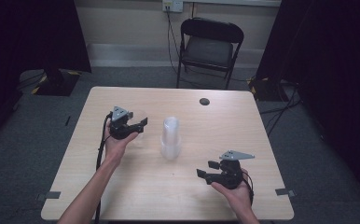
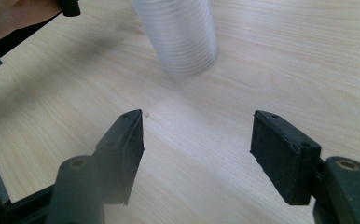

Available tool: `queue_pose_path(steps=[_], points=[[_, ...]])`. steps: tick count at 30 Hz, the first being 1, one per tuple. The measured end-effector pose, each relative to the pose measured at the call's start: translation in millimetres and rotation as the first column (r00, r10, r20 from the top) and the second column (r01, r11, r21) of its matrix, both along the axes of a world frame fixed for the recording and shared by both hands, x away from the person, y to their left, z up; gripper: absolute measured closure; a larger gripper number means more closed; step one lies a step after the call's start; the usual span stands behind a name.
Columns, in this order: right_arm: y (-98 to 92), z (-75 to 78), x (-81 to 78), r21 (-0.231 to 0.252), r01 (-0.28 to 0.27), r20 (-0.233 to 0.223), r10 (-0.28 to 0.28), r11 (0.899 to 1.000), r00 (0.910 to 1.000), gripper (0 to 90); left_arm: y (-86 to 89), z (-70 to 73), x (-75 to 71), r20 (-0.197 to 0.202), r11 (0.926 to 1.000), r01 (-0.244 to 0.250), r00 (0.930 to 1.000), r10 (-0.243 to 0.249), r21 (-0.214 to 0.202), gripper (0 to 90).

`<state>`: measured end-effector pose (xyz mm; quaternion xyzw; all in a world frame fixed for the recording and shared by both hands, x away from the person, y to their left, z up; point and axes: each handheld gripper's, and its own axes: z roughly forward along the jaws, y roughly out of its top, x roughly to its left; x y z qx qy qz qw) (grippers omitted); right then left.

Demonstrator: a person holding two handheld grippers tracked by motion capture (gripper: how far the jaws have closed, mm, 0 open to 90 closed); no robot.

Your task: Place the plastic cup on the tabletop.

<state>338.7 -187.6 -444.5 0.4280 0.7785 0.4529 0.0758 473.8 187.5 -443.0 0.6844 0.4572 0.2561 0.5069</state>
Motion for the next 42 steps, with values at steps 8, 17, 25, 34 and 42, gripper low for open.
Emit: queue_pose_path(steps=[8, 17, 25, 34, 42], points=[[-1.4, 0.0, 0.0, 0.002, 0.005, 0.006, -0.005, 1.0, 1.0, 34.9, -9.1, -7.7, 6.2, -0.028, 0.999, 0.032, 0.9991, -0.031, 0.032, 28.0], [-0.4, -1.2, 0.2, -0.001, 0.002, 0.001, -0.002, 1.0, 1.0, 35.1, -7.3, -12.9, 7.0, -0.064, 0.9986, 0.038, 0.9973, -0.036, 0.036, 27.1], [0.3, -1.2, 0.0, -0.004, -0.001, 0.001, 0.001, 1.0, 1.0, 35.1, -6.1, -17.5, 4.0, -0.078, 0.9971, 0.047, 0.9961, -0.042, 0.061, 26.5], [0.0, -0.7, -0.4, -0.005, 0.001, 0.003, -0.001, 1.0, 1.0, 35.2, -3.5, -20.8, 2.4, -0.098, 0.9959, 0.054, 0.994, -0.047, 0.073, 25.2], [0.0, -0.7, -0.3, -0.004, 0.004, 0.002, -0.004, 1.0, 1.0, 35.3, -3.0, -19.1, -4.9, -0.119, 0.9901, 0.098, 0.9892, -0.086, 0.101, 23.1]])
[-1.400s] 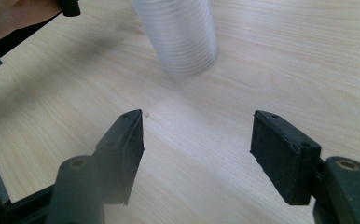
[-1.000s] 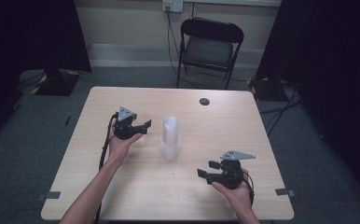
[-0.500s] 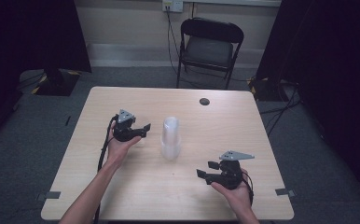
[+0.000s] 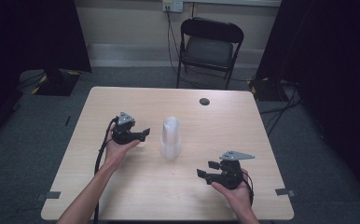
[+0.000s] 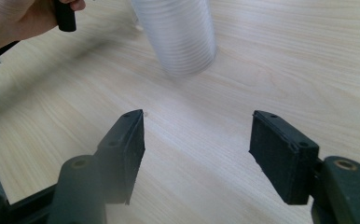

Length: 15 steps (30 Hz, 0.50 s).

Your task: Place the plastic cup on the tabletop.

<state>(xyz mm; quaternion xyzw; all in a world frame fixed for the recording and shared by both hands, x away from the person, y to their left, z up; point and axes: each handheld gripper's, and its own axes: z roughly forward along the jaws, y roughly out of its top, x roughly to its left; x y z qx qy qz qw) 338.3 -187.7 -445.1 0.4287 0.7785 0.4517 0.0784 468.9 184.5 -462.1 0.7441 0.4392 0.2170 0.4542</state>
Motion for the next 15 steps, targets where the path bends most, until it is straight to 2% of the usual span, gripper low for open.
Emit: queue_pose_path(steps=[1, 3, 11, 15], points=[[0.3, -0.1, 0.1, 0.0, -0.003, 0.002, 0.003, 1.0, 1.0, 35.3, 0.2, -0.6, -1.0, 0.006, 1.0, -0.006, 1.0, 0.006, 0.001, 23.3], [1.3, 0.3, -0.3, 0.0, -0.004, 0.002, 0.004, 1.0, 1.0, 35.3, 1.0, -0.7, -1.4, -0.007, 1.0, -0.002, 1.0, 0.002, -0.005, 22.9], [0.3, 0.0, 0.1, 0.004, -0.005, 0.003, 0.005, 1.0, 1.0, 35.3, -0.6, -2.7, -3.3, -0.015, 0.9997, 0.012, 0.9998, -0.012, 0.021, 20.2], [0.1, 0.7, -0.5, 0.008, -0.002, 0.002, 0.002, 1.0, 1.0, 35.4, -1.9, -5.5, -3.8, -0.033, 0.9989, 0.027, 0.9991, -0.026, 0.037, 17.6]])
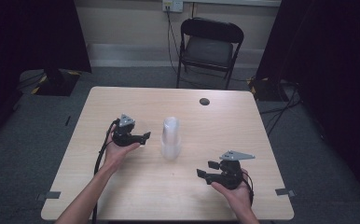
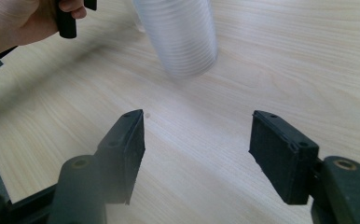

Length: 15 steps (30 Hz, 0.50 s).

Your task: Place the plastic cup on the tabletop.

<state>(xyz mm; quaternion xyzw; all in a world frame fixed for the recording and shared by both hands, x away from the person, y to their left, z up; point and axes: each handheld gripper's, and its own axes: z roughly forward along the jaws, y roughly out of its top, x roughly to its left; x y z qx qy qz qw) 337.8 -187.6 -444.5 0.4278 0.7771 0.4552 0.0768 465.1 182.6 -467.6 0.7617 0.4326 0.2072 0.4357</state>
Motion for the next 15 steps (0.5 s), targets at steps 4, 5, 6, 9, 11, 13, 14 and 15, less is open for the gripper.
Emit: queue_pose_path(steps=[4, 5, 6, 9, 11, 13, 14, 15], points=[[-0.4, -0.5, 0.5, -0.001, 0.001, -0.001, -0.001, 1.0, 1.0, 35.4, 1.8, -0.7, -1.7, 0.002, 0.9999, 0.007, 1.0, -0.007, 0.014, 16.0], [-0.2, -0.5, 0.4, -0.002, 0.001, -0.002, -0.001, 1.0, 1.0, 35.4, 2.9, -0.5, -1.6, -0.002, 0.9998, 0.01, 1.0, -0.01, 0.02, 15.7], [0.0, -0.5, 0.2, -0.003, 0.0, -0.002, 0.0, 1.0, 1.0, 35.4, 3.3, -0.6, -1.8, -0.004, 0.9997, 0.012, 0.9999, -0.012, 0.02, 15.6], [-0.2, -0.5, 0.1, -0.005, 0.0, -0.001, 0.0, 1.0, 1.0, 35.3, 4.2, -0.6, -4.6, -0.009, 0.9988, 0.029, 0.9996, -0.029, 0.039, 15.6], [-1.6, -0.4, 0.6, -0.004, 0.007, -0.001, -0.007, 1.0, 1.0, 35.3, 5.5, -0.2, -6.7, -0.023, 0.9992, 0.024, 0.9995, -0.023, 0.031, 15.6], [-2.6, -0.3, 0.7, -0.002, 0.012, 0.0, -0.012, 1.0, 0.9999, 35.3, 8.4, 1.2, -9.6, -0.023, 0.9998, 0.007, 0.9997, -0.007, 0.018, 15.6], [-3.3, -0.2, 0.6, -0.005, 0.013, 0.001, -0.013, 1.0, 0.9999, 35.3, 9.4, 1.5, -9.9, -0.027, 0.9999, 0.002, 0.9996, -0.002, 0.015, 15.7], [-3.5, -0.1, 0.5, -0.007, 0.014, 0.001, -0.014, 1.0, 0.9999, 35.3, 11.4, 1.7, -10.3, -0.039, 0.9999, 0.008, 0.9992, -0.007, 0.007, 15.7]])
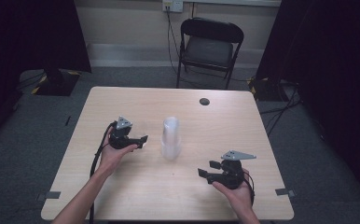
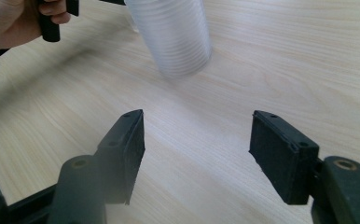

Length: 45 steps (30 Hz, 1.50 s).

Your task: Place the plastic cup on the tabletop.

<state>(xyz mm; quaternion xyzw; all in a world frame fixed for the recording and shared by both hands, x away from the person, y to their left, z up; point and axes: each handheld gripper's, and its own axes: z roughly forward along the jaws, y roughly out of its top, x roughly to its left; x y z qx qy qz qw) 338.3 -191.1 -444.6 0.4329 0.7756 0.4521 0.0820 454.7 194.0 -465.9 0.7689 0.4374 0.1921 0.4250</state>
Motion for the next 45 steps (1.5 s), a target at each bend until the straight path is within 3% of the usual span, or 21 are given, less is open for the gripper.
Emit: queue_pose_path(steps=[2, 15, 21, 25, 28, 32, 34, 38, 40, 41, 44, 45], points=[[-0.4, -0.2, 0.0, 0.002, 0.001, 0.0, -0.001, 1.0, 1.0, 35.3, 4.0, 0.6, -1.4, -0.019, 1.0, 0.004, 0.9998, -0.005, -0.008, 15.8], [-4.5, -0.1, 0.6, -0.003, 0.02, 0.004, -0.02, 1.0, 0.9998, 35.2, 23.0, 6.1, -15.8, -0.019, 0.9999, -0.008, 0.9998, 0.008, -0.007, 15.7], [-7.8, -1.1, 1.6, -0.008, 0.035, 0.004, -0.035, 0.999, 0.9994, 35.1, 34.6, 12.6, -26.6, -0.056, 0.9996, -0.012, 0.9984, 0.011, -0.026, 15.7], [-9.8, -2.0, 2.5, -0.008, 0.044, 0.004, -0.044, 0.999, 0.999, 35.1, 39.4, 19.1, -33.1, -0.063, 0.9997, -0.023, 0.9977, 0.023, 0.01, 15.7], [-11.2, -2.1, 2.4, -0.01, 0.051, 0.002, -0.051, 0.999, 0.9987, 35.1, 41.6, 22.8, -38.9, -0.055, 0.9999, -0.012, 0.9984, 0.012, 0.003, 15.8], [-12.7, -1.8, 1.6, -0.014, 0.055, 0.004, -0.055, 0.998, 0.9985, 35.1, 39.3, 24.6, -50.6, -0.049, 0.997, -0.027, 0.9983, 0.031, 0.072, 18.6], [-13.5, -1.4, 1.1, -0.013, 0.058, 0.005, -0.058, 0.998, 0.9983, 35.1, 40.4, 27.2, -56.7, -0.063, 0.9989, -0.004, 0.998, 0.007, 0.046, 18.6], [-14.4, -1.9, 1.1, -0.015, 0.06, 0.006, -0.06, 0.998, 0.9982, 35.0, 38.6, 31.5, -71.0, -0.063, 0.9995, -0.023, 0.9977, 0.024, 0.024, 18.6], [-14.1, -2.9, 1.4, -0.016, 0.062, 0.003, -0.062, 0.998, 0.9981, 34.9, 36.1, 31.3, -77.4, -0.095, 0.9994, -0.026, 0.9951, 0.028, 0.022, 18.6], [-13.8, -3.3, 1.6, -0.018, 0.061, 0.002, -0.061, 0.998, 0.9981, 34.9, 35.6, 31.4, -79.0, -0.105, 0.9995, -0.015, 0.9943, 0.018, 0.028, 18.6], [-13.1, -4.0, 1.9, -0.024, 0.06, 0.005, -0.06, 0.998, 0.9982, 34.8, 30.9, 31.3, -91.3, -0.079, 0.9967, 0.036, 0.9964, -0.03, 0.073, 18.5], [-13.1, -3.8, 1.6, -0.026, 0.062, 0.007, -0.062, 0.998, 0.9981, 34.8, 30.0, 31.0, -94.1, -0.072, 0.9965, 0.046, 0.9966, -0.041, 0.07, 18.3]])
